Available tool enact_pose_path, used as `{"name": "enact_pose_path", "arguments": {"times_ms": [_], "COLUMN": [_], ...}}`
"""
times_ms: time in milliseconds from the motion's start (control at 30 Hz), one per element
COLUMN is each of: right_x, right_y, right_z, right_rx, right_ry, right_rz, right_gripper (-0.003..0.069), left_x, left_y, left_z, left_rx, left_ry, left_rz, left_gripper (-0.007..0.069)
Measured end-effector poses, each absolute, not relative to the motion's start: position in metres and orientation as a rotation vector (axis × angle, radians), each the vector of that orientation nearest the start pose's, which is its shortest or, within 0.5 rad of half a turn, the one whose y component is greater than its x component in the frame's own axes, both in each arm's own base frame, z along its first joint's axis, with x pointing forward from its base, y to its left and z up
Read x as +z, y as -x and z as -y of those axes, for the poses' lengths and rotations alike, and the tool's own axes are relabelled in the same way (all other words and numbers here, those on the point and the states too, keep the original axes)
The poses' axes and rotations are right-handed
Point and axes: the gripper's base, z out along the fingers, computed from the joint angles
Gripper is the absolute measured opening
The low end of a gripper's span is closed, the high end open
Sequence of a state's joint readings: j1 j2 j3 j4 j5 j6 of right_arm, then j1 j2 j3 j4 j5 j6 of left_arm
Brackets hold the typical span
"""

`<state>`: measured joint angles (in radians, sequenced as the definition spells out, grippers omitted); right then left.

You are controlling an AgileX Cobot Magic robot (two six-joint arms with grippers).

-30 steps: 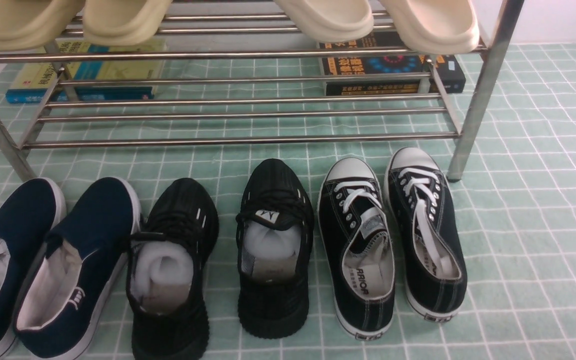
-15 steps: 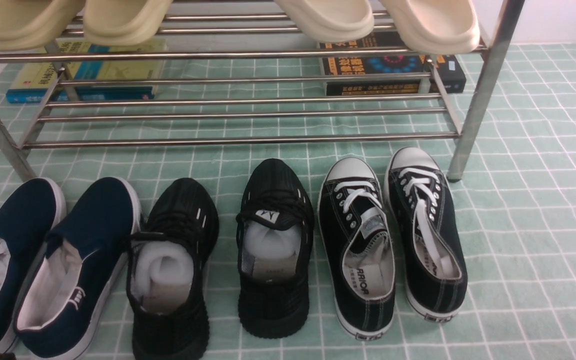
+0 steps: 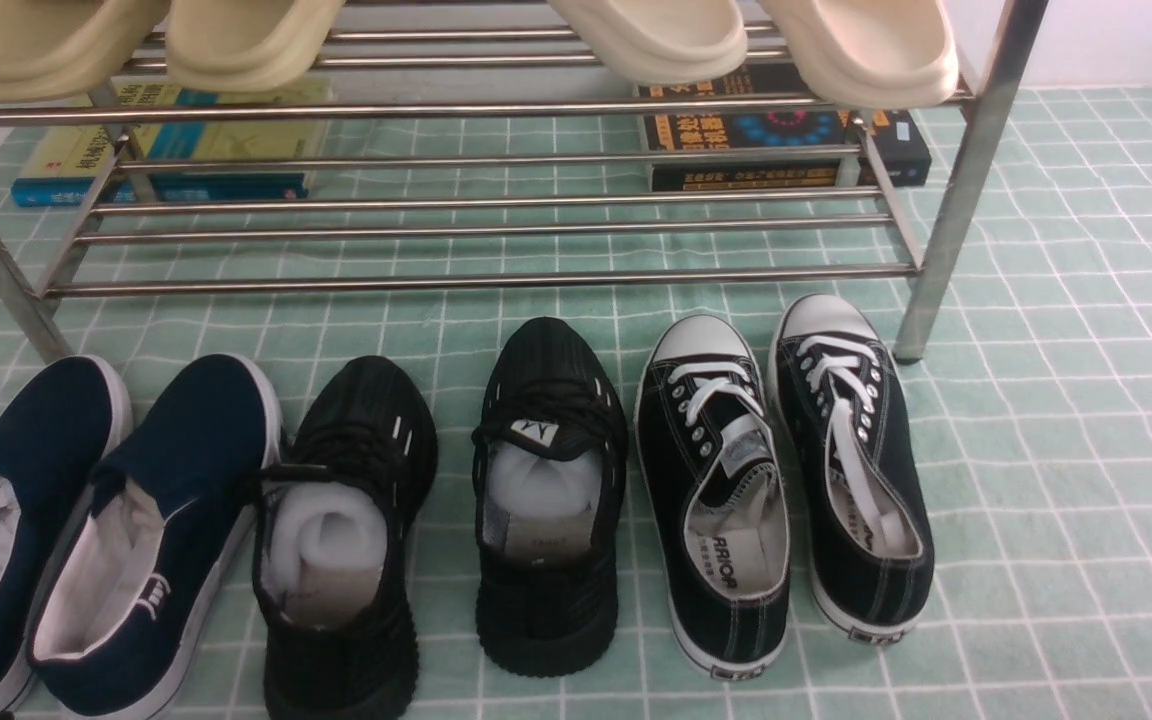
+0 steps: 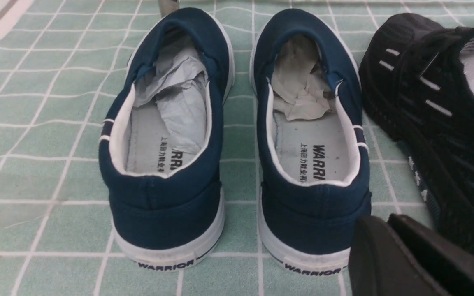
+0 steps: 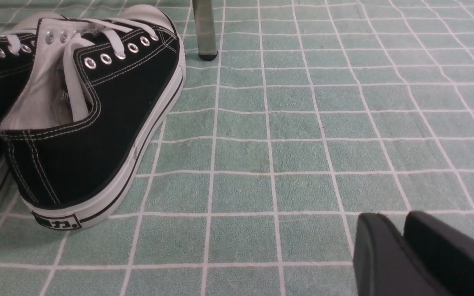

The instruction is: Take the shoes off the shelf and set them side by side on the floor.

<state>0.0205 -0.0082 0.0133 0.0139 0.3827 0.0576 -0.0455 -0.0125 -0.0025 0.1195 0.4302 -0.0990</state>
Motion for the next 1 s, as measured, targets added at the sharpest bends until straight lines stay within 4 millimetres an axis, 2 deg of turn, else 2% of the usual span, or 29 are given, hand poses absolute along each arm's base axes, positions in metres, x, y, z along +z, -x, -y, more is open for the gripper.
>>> {"name": "enact_pose_path", "arguments": {"times_ms": [1000], "right_x": [0.1747], "right_y": [-0.0522], "right_z": [-0.0015], "right_rx": [0.068], "right_ry": [-0.043], "right_rz": [-1.872], "right_gripper": [0.015], "left_x": [0.1743], "left_y": [-0.052], "left_z": [-0.003], "left_rx": [0.051], "left_ry": [-0.039], "left_rz": [-1.871], "left_gripper": [0.009]}}
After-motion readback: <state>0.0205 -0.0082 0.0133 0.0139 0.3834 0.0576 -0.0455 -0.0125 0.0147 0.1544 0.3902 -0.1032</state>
